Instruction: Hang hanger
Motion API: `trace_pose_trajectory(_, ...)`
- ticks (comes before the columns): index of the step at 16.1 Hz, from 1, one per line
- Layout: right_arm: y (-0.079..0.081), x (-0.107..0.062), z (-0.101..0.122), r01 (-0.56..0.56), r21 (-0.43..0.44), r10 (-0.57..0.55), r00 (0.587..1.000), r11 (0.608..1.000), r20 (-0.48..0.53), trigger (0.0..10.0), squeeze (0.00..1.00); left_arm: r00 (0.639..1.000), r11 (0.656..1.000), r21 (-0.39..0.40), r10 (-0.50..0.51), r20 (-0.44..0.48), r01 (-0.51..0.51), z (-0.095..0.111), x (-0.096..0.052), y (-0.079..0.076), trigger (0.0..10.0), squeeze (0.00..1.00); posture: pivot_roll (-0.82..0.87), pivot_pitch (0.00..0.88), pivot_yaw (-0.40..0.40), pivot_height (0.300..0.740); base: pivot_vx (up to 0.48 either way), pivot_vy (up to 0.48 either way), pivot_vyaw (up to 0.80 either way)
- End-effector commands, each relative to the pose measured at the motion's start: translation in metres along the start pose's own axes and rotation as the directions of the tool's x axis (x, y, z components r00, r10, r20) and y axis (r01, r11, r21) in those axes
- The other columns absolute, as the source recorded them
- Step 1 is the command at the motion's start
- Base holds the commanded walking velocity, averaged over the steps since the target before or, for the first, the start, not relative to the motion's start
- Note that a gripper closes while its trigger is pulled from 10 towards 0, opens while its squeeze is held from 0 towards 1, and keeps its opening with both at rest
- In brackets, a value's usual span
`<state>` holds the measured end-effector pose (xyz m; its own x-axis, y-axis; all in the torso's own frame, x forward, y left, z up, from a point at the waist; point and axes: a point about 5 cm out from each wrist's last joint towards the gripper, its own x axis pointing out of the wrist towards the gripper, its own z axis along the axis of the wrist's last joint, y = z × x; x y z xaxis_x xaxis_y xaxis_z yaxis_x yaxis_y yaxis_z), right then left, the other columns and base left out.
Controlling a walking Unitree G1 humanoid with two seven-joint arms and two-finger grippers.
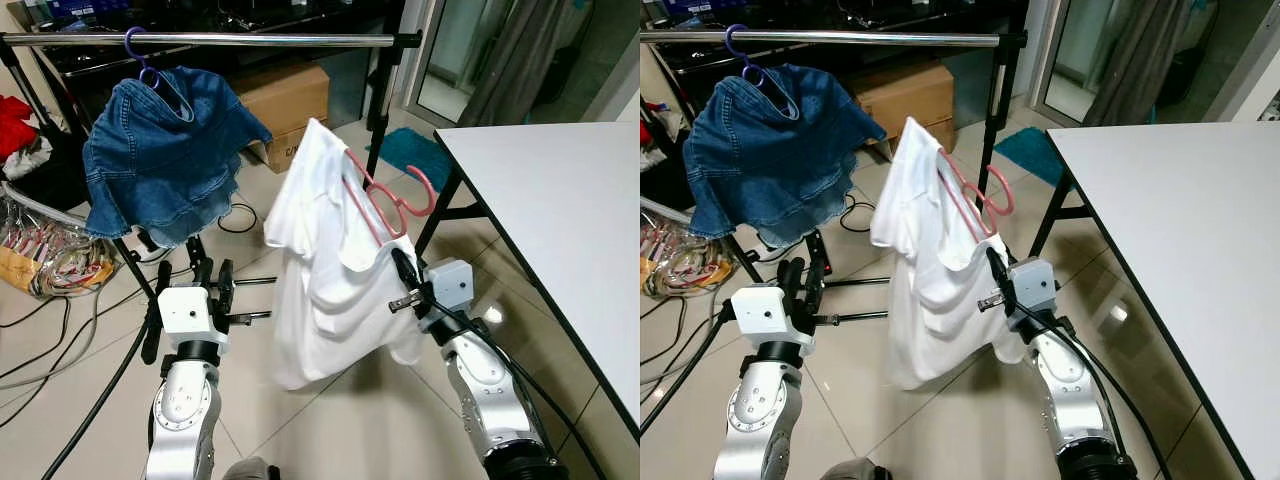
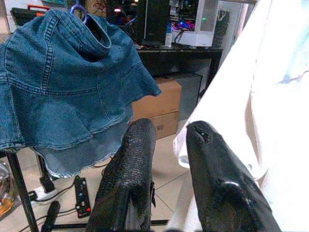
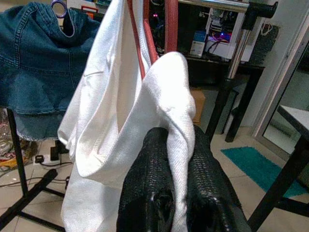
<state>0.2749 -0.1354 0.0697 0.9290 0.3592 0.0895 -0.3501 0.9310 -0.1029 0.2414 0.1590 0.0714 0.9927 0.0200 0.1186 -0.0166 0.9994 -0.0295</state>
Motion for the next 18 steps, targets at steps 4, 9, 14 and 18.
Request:
trace_pose_trajectory(4,-0.0004,0.0103,0.0078,0.005,-0.004,-0.005,0.999,1.000,0.033,10.0,0.00,1.000,1.000,0.002,0.007,0.009,-0.007,0.0032,0.0006,0.0009,10.0,0.00,0.07,0.000,-0.023,0.740,0.000,0.000,0.00)
trace_pose_trajectory(9,-0.0010,0.0127,0.0064,-0.007,-0.008,0.007,1.000,1.000,0.025,10.0,0.00,0.999,1.000,-0.003,0.031,0.013,-0.031,0.0031,-0.0023,0.0012,10.0,0.00,0.09,0.000,-0.036,0.740,0.000,0.000,0.00)
trace_pose_trajectory(14,-0.0009,0.0145,0.0062,-0.015,-0.012,0.016,1.000,1.000,0.024,10.0,0.00,0.999,0.999,-0.008,0.042,0.018,-0.042,0.0039,-0.0021,0.0005,10.0,0.00,0.09,0.000,-0.037,0.740,0.000,0.000,0.00)
trace_pose_trajectory(18,-0.0004,0.0111,0.0033,-0.014,-0.013,0.014,1.000,1.000,0.017,10.0,0.00,0.999,0.999,0.010,0.035,0.020,-0.035,0.0041,-0.0038,0.0012,10.0,0.00,0.08,0.000,-0.033,0.740,0.000,0.000,0.00)
